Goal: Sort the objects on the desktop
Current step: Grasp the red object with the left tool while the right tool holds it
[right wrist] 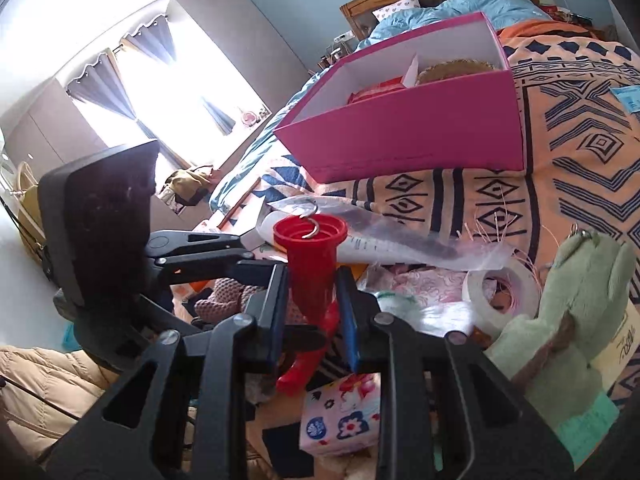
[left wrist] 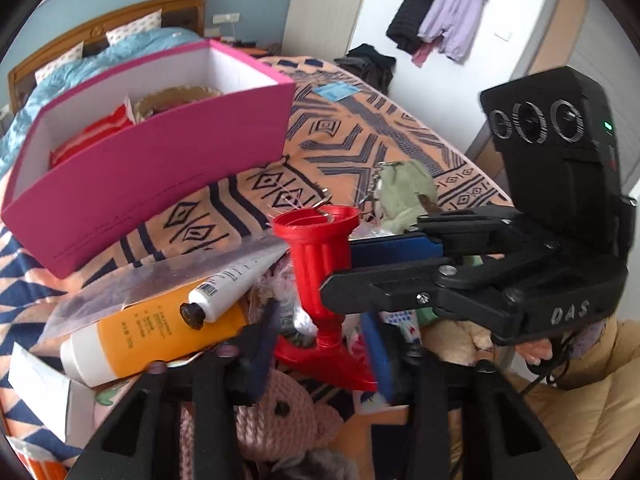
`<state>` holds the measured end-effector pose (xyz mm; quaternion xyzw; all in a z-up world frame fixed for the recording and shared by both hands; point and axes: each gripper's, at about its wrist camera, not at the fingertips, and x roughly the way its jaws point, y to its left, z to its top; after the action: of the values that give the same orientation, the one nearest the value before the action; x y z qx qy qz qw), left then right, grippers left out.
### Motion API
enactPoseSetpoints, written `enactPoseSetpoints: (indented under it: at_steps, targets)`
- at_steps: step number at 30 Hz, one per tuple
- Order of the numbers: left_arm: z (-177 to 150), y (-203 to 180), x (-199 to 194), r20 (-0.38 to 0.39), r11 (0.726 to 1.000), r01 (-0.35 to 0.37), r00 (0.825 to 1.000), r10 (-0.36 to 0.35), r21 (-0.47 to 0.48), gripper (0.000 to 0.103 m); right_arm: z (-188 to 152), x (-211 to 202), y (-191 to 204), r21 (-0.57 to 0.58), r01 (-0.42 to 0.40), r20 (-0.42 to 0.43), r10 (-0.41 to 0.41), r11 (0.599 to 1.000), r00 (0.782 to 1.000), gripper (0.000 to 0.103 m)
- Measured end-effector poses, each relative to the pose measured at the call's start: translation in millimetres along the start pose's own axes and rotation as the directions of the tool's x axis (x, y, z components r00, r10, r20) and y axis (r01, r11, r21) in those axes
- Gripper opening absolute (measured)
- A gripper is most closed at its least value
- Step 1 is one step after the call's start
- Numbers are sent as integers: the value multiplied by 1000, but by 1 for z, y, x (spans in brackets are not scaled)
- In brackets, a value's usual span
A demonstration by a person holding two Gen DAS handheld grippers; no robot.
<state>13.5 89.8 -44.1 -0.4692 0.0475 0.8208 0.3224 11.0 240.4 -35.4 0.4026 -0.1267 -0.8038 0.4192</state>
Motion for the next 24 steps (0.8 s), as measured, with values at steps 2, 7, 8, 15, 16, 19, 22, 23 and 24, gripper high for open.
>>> enactPoseSetpoints:
  at_steps: [2, 7, 8, 15, 16, 19, 22, 23, 24]
  targets:
    - [1, 2, 2, -4, 1000, 3, 1000, -3, -13, 20, -1, -2, -3, 2, 4, -4, -4, 1000, 1000, 28]
    - [1, -5, 1, 8, 1000, -16, 1000, 16, 12, 20, -1, 2, -9, 5, 0, -30, 0, 1000, 1000, 29]
    - [1, -5, 0, 9, 1000, -17, 1000, 17, 13, 20, 0, 2, -9, 8, -2, -28, 2, 1000, 1000, 29]
    - [7, -3, -6, 27, 1000, -14, 1000, 14, 12, 20, 7, 4, -7, -2, -12, -29, 12, 1000, 1000, 29]
    - [8, -1, -7, 34, 1000, -13, 999, 13, 9, 20, 9, 4, -7, -8, -13, -26, 13, 1000, 1000, 28]
    - [13, 3, -11, 44, 1000, 0, 999, 0, -6, 20, 13, 3, -4, -27, 0, -14, -1, 1000, 1000, 28]
    - [18, 4, -15, 58, 1000, -5, 998, 5, -4, 20, 19, 1, -4, -29, -10, -5, 10, 1000, 1000, 28]
    - [20, 5, -16, 64, 1000, -8, 998, 8, -2, 20, 20, 0, -3, -33, -11, -2, 11, 999, 1000, 28]
    - [22, 5, -17, 70, 1000, -11, 997, 11, 0, 20, 22, -1, -3, -35, -15, 1, 15, 999, 1000, 28]
